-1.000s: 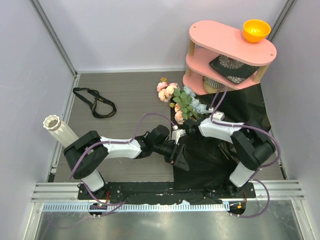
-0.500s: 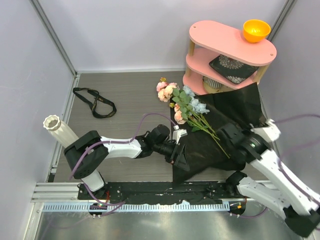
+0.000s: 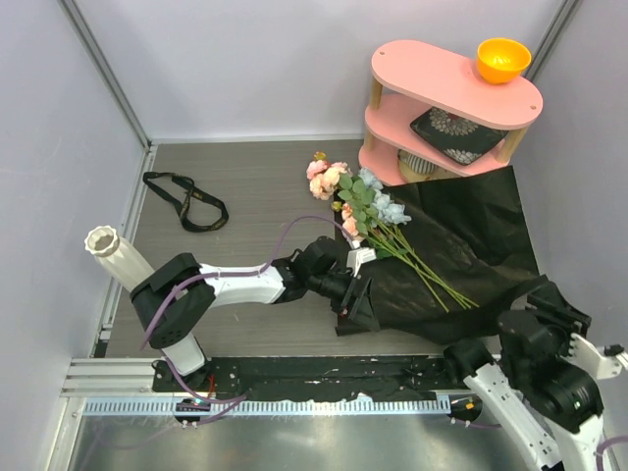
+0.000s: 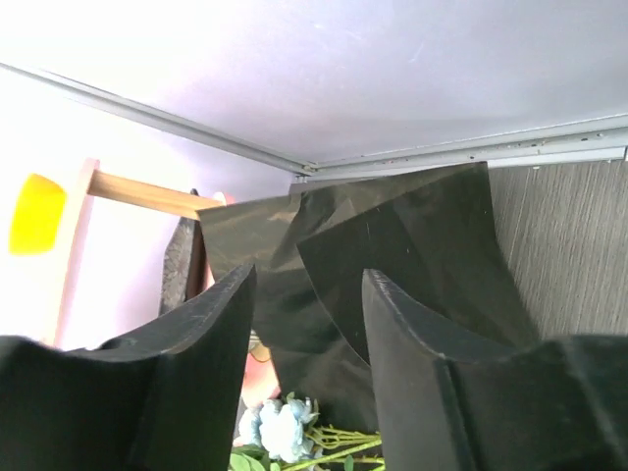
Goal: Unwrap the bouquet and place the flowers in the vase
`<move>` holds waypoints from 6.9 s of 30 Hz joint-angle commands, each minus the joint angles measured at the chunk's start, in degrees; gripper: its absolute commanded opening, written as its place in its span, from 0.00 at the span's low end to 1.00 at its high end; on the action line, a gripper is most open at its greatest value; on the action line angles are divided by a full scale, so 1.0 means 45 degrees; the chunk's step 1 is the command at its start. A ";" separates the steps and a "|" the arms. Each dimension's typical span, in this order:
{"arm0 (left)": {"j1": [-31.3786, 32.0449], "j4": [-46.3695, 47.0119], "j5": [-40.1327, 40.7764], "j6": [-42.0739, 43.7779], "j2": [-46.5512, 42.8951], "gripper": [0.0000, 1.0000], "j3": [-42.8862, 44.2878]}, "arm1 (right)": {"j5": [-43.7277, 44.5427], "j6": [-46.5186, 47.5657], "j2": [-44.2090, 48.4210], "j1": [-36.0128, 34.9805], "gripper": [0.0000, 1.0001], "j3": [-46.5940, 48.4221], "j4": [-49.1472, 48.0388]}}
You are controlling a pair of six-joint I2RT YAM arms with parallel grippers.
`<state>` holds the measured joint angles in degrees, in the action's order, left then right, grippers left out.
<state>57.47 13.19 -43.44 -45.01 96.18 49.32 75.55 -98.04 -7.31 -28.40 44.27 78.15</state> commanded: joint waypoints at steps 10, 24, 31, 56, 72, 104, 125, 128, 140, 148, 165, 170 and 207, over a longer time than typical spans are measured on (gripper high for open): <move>0.0041 -0.0237 0.0102 0.0141 -0.0221 0.73 0.1403 | -0.2564 1.4261 -0.2256 -0.0544 0.69 0.1919 -0.8491; 0.0021 -0.0313 0.1976 0.0120 -0.2173 0.77 0.0155 | -0.8797 1.1673 -1.1035 0.1867 0.78 0.0933 -0.7914; -0.0252 -0.0997 0.3285 0.0531 -0.3559 0.84 -0.0413 | -0.7308 0.8413 -0.5686 0.5608 0.69 -0.1441 -0.5910; -0.0682 -0.2189 0.5650 0.0238 -0.7486 0.91 -0.2033 | -1.3825 2.1258 -1.9858 0.1255 0.49 0.6488 -0.9203; -0.0682 -0.1955 0.5435 0.0335 -0.6999 0.91 -0.1780 | -1.2276 2.1747 -2.0641 0.0921 0.39 0.6041 -0.9495; -0.0682 -0.2072 0.5474 0.0238 -0.7409 0.91 -0.2015 | -1.1088 2.2489 -2.0954 0.0199 0.25 0.5631 -1.0315; -0.1051 -0.0881 0.7877 -0.0621 -0.9771 0.94 -0.2406 | -1.1778 2.3040 -1.3441 -0.2653 0.01 0.4988 -1.4592; -0.1927 -0.0374 0.7019 -0.1573 -0.9831 0.99 -0.2016 | -1.4927 2.1288 -1.2460 -0.2653 0.01 0.3701 -1.5914; -0.3807 -0.0392 0.5317 -0.4509 -0.8853 0.97 -0.1916 | -0.9317 1.8679 -1.1810 -0.2673 0.01 0.1664 -1.4430; -0.3963 -0.1720 0.6294 -0.3416 -0.9635 0.96 -0.2191 | -1.3615 1.9781 -1.1151 -0.2848 0.01 0.0886 -1.5757; -0.4002 -0.1544 0.6059 -0.3512 -0.9733 0.96 -0.2756 | -1.2588 1.9915 -1.2421 -0.2868 0.01 -0.1220 -1.6973; -0.4022 -0.0068 0.5983 -0.5364 -0.8935 0.94 -0.3224 | -1.3036 1.9091 -1.0782 -0.2868 0.01 -0.1673 -1.8750; -0.3221 0.4103 0.7915 -0.9314 -0.1568 0.80 0.0584 | -1.4308 1.9306 -0.8376 -0.2907 0.01 -0.2280 -1.9554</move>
<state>42.63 36.25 -8.01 -90.52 89.84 50.61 11.60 -11.14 -47.03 -41.06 33.71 -5.13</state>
